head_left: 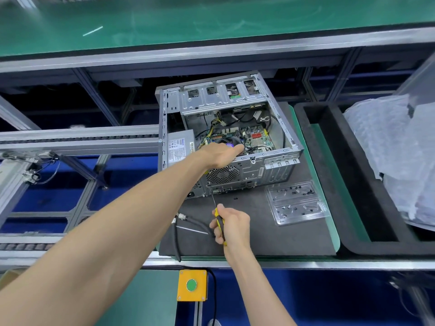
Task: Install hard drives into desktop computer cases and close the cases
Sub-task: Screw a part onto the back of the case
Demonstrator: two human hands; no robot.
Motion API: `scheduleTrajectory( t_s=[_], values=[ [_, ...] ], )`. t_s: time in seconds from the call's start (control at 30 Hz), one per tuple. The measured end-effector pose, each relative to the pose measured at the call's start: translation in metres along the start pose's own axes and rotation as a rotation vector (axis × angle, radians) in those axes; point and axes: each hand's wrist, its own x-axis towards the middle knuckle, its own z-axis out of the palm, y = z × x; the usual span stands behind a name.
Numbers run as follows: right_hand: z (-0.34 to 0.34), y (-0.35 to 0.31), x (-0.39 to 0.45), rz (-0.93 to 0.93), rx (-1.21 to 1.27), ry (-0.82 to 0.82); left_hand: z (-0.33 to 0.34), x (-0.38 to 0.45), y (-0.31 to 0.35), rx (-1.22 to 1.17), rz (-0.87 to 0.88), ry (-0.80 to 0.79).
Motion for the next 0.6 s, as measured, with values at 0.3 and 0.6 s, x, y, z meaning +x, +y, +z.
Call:
scheduleTrajectory(
  t_s=[0.3, 0.6],
  values=[
    [-0.056, -0.004, 0.001, -0.119, -0.271, 0.182, 0.065, -0.060, -0.019, 0.008, 0.846, 0.903],
    [-0.082, -0.006, -0.004, -0.159, -0.303, 0.215, 0.163, -0.053, -0.018, -0.204, 0.011, 0.522]
  ],
)
